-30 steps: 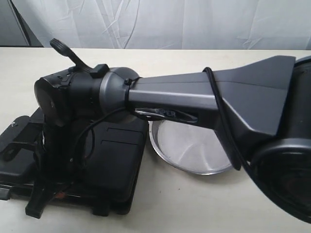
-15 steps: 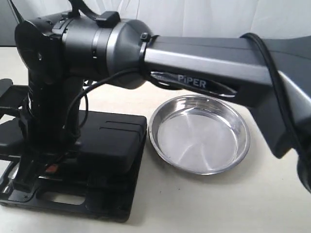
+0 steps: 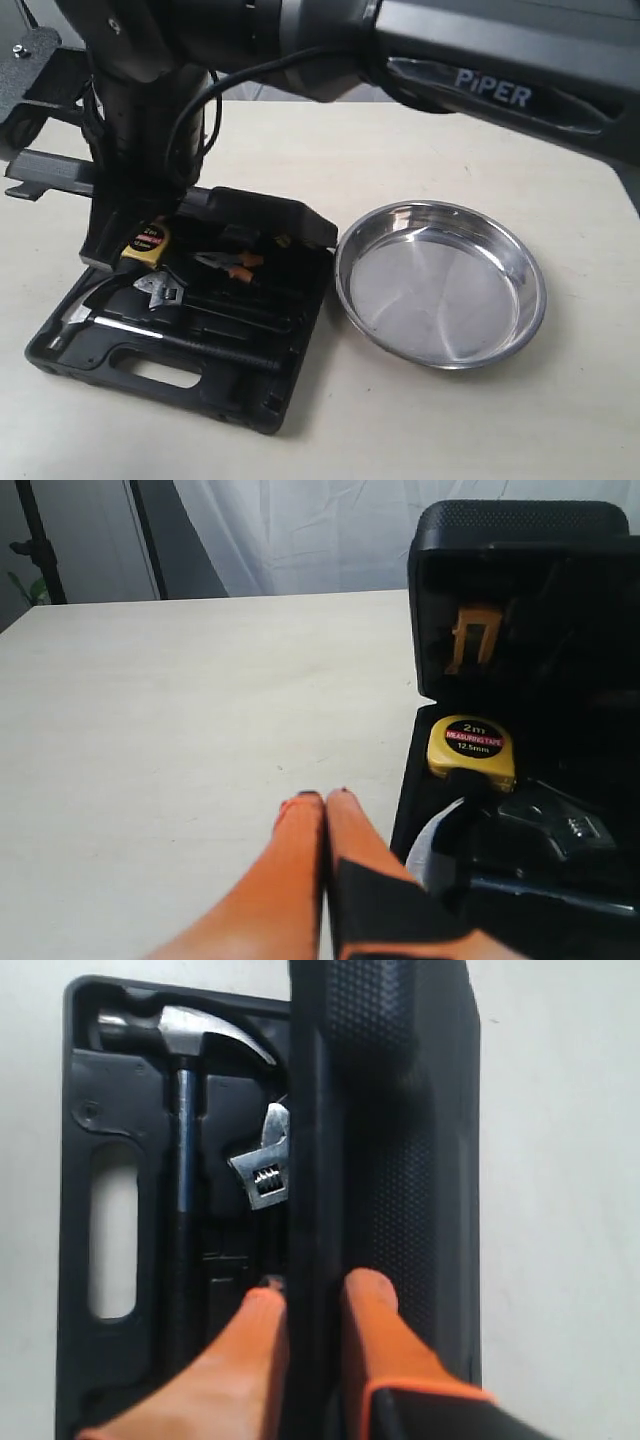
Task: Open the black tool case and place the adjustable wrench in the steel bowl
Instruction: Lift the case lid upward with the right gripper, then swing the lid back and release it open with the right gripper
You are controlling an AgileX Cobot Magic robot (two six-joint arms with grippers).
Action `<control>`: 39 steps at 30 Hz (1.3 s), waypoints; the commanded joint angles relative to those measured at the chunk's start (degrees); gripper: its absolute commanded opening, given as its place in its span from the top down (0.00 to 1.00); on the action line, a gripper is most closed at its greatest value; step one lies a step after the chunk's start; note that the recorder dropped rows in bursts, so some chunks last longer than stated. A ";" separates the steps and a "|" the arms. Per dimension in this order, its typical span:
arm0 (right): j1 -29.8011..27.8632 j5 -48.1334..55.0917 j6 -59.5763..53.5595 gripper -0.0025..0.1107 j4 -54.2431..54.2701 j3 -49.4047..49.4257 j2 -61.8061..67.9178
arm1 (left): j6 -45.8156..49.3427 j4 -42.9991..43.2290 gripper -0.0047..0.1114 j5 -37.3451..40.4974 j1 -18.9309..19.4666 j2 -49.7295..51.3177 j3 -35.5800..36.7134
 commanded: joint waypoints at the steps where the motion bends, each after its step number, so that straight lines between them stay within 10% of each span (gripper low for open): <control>1: 0.02 -0.97 -2.84 0.99 9.25 -0.95 -1.58 | -0.06 -0.05 0.96 -0.41 -0.01 -0.21 0.14; 14: -1.36 -3.52 -1.56 0.99 -2.25 -0.95 -3.92 | -0.06 -0.05 0.96 -0.41 -0.12 -0.21 0.14; 39: -17.04 -20.91 -3.19 0.99 8.24 -0.83 5.38 | -0.06 -0.05 0.96 -0.30 -0.10 -0.21 0.14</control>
